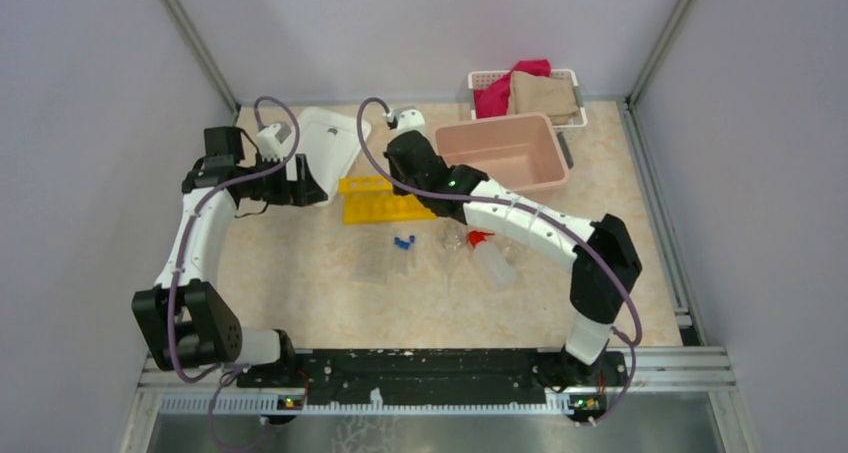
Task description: Organize the chemistry lab equipment
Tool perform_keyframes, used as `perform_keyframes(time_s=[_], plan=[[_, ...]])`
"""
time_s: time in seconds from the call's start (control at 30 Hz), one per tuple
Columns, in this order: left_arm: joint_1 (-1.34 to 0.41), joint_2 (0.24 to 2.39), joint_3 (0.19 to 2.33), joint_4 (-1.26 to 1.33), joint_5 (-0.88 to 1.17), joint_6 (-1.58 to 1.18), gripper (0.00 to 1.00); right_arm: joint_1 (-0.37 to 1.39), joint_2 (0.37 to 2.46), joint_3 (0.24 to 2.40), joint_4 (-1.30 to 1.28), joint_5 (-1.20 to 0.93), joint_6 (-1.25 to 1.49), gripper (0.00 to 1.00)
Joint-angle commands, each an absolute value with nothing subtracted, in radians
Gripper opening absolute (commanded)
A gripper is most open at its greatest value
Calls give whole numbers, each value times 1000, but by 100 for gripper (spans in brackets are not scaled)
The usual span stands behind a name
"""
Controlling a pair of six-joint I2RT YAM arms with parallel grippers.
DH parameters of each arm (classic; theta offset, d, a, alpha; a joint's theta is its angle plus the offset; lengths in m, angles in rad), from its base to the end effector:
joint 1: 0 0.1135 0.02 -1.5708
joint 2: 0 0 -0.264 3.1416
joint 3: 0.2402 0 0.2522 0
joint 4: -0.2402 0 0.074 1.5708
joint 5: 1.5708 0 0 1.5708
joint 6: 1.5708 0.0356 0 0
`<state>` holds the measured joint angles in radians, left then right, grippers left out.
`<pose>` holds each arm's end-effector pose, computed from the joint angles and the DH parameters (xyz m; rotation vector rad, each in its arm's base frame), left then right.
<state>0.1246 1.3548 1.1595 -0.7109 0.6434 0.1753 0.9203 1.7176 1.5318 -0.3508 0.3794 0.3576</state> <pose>0.2791 0.0134 0.3020 0.3259 2.3147 -0.6456 0.2542 0.3123 0.3336 -0.3586 2.0572 0.3841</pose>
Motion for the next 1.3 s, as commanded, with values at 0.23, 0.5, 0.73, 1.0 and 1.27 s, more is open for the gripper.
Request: perform_keyframes(time_s=[0.23, 0.5, 0.73, 1.0, 1.27], plan=[[178, 1376, 1201, -755, 665, 167, 99, 923, 1795, 1507, -174, 420, 313, 0], [186, 1367, 1183, -772, 690, 186, 99, 923, 1839, 1494, -146, 415, 308, 0], [186, 1355, 1190, -787, 713, 217, 99, 924, 1865, 1490, -135, 418, 303, 0], [186, 1345, 1188, -781, 716, 233, 99, 924, 1873, 1481, -129, 416, 301, 0], [186, 1349, 1194, -780, 708, 234, 99, 934, 1878, 1469, -135, 431, 296, 0]])
